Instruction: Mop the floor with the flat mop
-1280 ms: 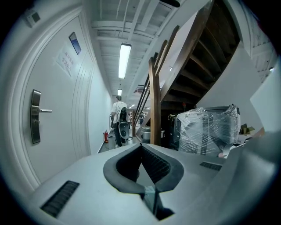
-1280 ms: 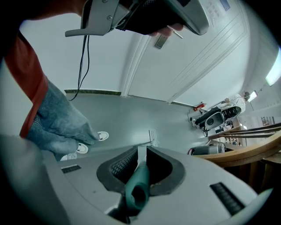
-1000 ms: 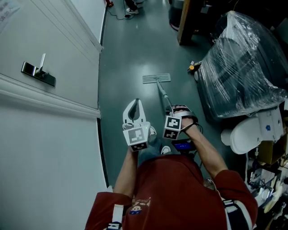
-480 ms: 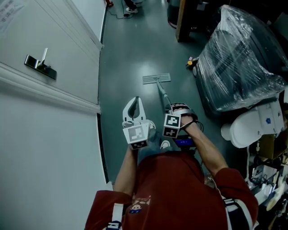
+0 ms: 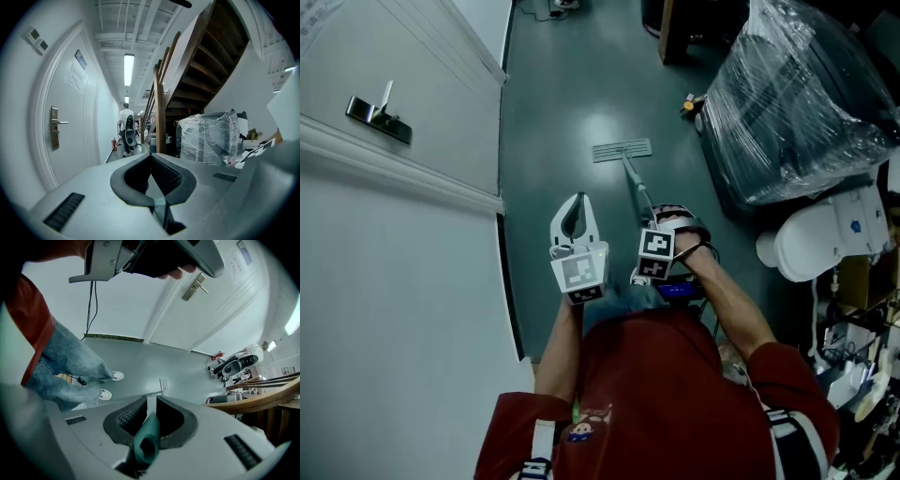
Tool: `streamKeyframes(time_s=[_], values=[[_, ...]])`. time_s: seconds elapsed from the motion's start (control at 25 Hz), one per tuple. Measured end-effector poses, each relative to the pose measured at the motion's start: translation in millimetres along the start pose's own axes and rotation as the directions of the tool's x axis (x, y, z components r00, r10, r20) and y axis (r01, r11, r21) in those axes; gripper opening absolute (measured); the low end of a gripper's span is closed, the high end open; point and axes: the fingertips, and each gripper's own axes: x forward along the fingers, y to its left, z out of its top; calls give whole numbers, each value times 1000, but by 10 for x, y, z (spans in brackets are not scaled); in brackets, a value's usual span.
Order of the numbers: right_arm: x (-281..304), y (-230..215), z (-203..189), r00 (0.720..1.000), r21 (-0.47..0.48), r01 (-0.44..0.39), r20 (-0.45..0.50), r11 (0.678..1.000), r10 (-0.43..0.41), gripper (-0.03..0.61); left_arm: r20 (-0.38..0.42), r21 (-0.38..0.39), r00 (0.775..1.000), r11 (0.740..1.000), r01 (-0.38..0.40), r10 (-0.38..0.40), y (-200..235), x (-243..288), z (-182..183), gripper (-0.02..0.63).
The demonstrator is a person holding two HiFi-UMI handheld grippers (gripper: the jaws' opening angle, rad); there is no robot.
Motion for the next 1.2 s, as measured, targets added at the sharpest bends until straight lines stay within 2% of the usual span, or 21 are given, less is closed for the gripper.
streamKeyframes(time_s=[0.12, 0.24, 0.44, 0.72, 0.92, 1.2], values=[[-90, 103, 53, 1000, 20, -7, 16, 1000, 6, 71, 10, -8, 1000, 1000, 16, -16, -38, -80, 17, 15], [-99, 235, 40, 1000, 11, -2, -13, 1000, 2, 71, 29, -19, 999, 999, 33, -33, -37, -175, 53, 15], [-153, 474, 242, 1000, 26, 1, -30, 1000, 0, 71, 52, -22, 997, 998, 60, -59, 135, -408, 14, 15], [-262, 935, 600, 996, 77, -18, -85, 997, 25, 72, 42, -37, 995, 995, 87, -86, 517, -892, -137, 15], [-319, 1239, 819, 996, 94, 3, -93, 996, 6, 72, 39, -26, 994, 994, 105, -104, 700, -1216, -295, 15], [-472, 1699, 1061, 995, 122, 11, -97, 993, 1, 72, 29, -51, 989, 988, 147, -146, 751, -1655, -451, 15]])
